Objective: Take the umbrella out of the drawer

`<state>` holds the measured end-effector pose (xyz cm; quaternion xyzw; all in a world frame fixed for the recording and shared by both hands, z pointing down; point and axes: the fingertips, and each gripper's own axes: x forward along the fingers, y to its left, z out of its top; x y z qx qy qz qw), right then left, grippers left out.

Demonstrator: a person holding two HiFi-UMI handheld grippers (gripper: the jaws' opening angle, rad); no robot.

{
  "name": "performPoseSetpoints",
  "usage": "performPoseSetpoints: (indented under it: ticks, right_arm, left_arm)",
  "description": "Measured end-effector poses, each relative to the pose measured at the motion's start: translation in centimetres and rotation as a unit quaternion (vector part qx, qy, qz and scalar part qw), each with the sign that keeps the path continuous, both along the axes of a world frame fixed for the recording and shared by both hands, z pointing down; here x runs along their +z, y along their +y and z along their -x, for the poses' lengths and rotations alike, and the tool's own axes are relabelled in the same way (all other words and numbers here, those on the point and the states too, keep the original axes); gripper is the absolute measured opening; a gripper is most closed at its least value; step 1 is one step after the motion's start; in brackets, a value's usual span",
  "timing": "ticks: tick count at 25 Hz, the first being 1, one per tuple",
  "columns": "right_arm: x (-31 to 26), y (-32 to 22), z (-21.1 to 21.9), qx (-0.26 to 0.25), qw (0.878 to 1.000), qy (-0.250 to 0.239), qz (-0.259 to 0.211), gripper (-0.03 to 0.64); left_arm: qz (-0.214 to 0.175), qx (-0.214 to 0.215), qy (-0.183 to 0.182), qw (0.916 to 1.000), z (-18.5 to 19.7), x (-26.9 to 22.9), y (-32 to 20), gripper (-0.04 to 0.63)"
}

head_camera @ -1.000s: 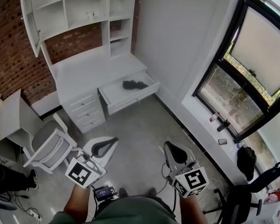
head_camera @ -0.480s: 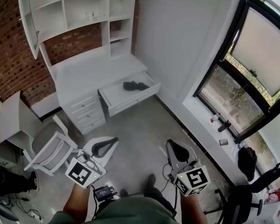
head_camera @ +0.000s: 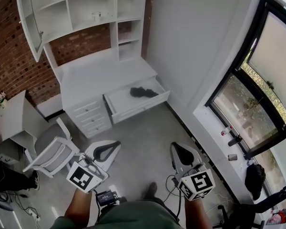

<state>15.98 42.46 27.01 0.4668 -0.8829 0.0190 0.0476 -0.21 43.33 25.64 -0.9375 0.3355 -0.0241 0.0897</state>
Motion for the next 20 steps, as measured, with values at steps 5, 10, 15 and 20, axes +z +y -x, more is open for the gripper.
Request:
performPoseSetpoints:
  ticks: [5, 10, 15, 20]
  right_arm:
    - [0.1, -4.3, -2.8, -0.022, 1.0, -0.003, 0.002, 0.006]
    - [0.4, -8.0, -6.0, -0.045, 0.999, -0.006, 0.002, 0.006]
    - [0.5, -10.8, -8.4, -0.066, 0.998, -0.008, 0.0, 0.006]
    - [0.6, -12.7, -10.4, -0.078, 0.997, -0.013, -0.003, 0.006]
  left_arm:
    - [0.006, -0.019, -0.002, 0.9998, -3.0, 0.2, -3.8, 0.0]
    - [0.005, -0.039, -0.005, 0.9992, -6.6, 0.4, -7.0, 0.0]
    - [0.003, -0.06, -0.011, 0.9981, -8.9, 0.2, -9.3, 0.0]
    - [0.0, -0.067, -0.021, 0.9976, -11.2, 0.2, -10.9, 0.0]
